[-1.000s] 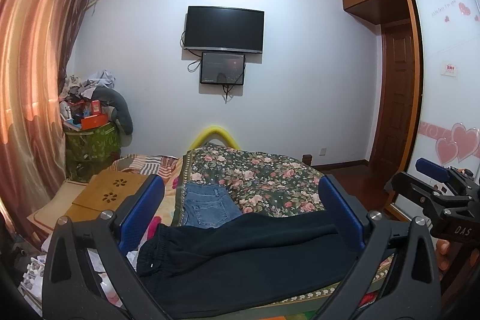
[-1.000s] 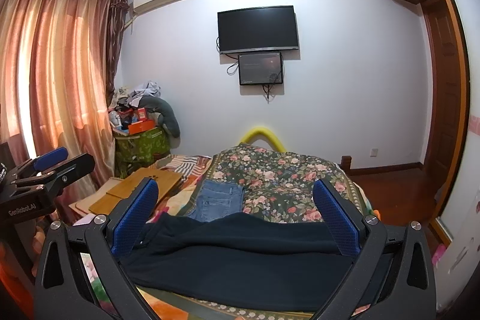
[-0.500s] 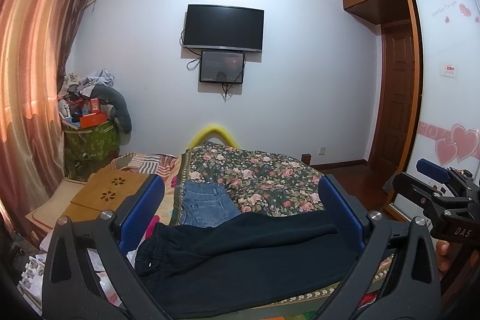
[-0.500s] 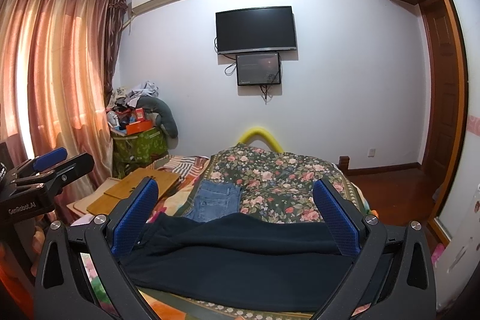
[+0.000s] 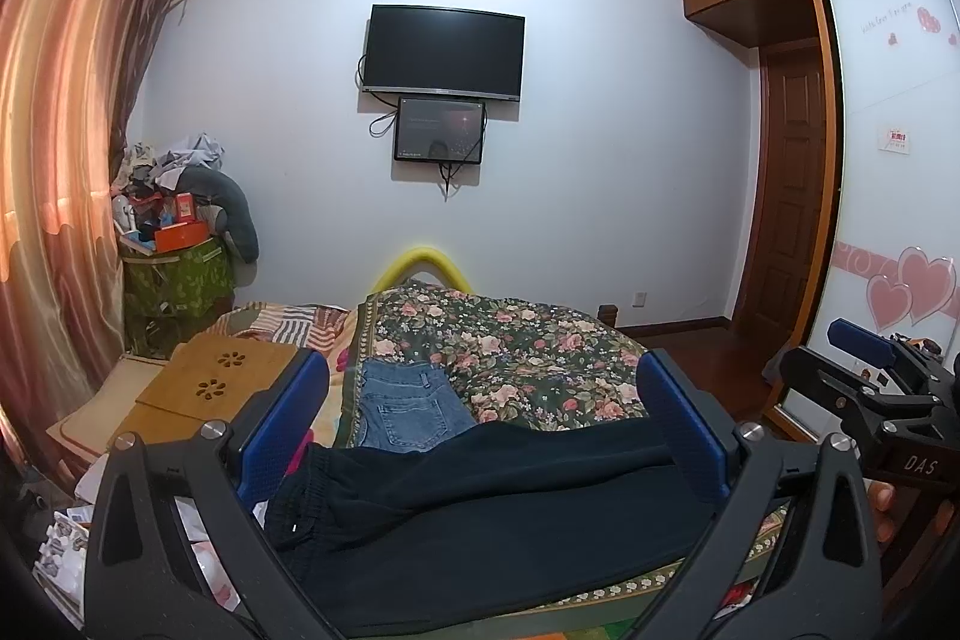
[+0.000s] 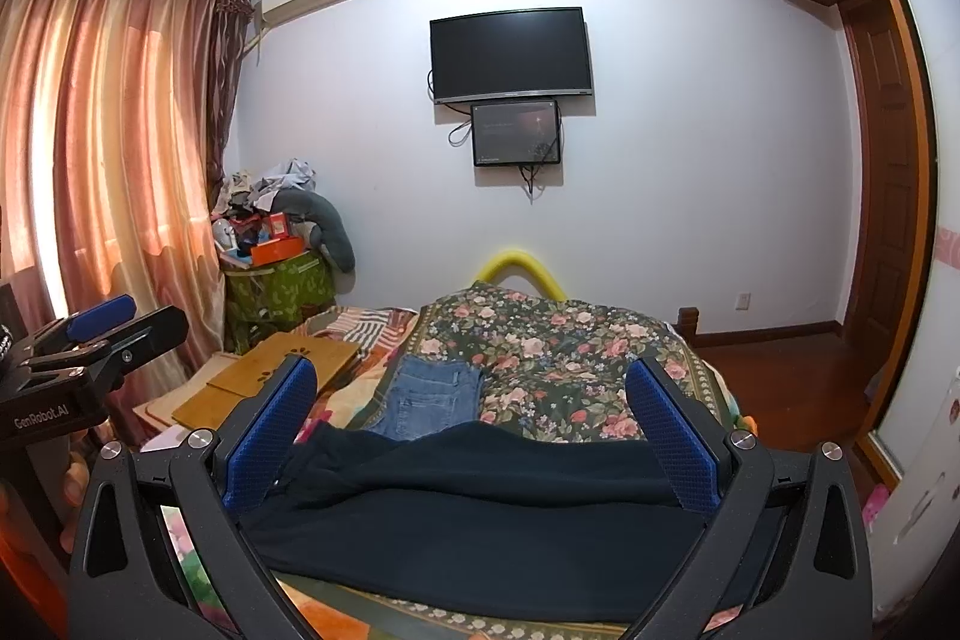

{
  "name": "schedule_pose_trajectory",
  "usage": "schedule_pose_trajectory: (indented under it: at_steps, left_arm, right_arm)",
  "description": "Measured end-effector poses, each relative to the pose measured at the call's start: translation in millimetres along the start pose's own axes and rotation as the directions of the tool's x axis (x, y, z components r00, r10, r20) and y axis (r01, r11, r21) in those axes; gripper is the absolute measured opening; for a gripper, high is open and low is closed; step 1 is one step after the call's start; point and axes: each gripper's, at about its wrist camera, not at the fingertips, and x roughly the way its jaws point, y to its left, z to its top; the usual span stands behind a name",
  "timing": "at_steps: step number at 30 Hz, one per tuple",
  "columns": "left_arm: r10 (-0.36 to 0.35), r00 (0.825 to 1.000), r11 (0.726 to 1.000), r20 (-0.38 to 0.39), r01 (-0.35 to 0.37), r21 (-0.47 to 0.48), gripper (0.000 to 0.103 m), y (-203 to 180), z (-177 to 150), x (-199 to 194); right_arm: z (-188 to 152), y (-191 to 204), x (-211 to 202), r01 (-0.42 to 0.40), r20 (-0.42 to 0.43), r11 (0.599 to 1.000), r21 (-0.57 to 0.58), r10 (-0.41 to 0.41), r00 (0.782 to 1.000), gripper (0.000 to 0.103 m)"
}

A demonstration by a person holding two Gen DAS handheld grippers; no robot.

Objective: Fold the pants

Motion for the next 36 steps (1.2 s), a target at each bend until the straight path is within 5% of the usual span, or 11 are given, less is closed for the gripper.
schedule_pose_trajectory:
  at_steps: [25, 36]
  left_arm:
    - [0.015, 1.0, 1.0, -0.006, -0.015, -0.004, 0.103, 1.6, -2.4, 9.3]
    - [0.079, 0.992, 0.996, -0.101, -0.083, -0.031, 0.103, 27.7, -15.2, 75.6]
  right_arm:
    - [-1.9, -5.8, 8.5, 0.012, -0.015, 1.0, -0.002, -0.013, 1.0, 0.103]
    - [-8.7, -28.2, 58.0, 0.045, -0.103, 0.999, 0.03, -0.042, 0.994, 0.103]
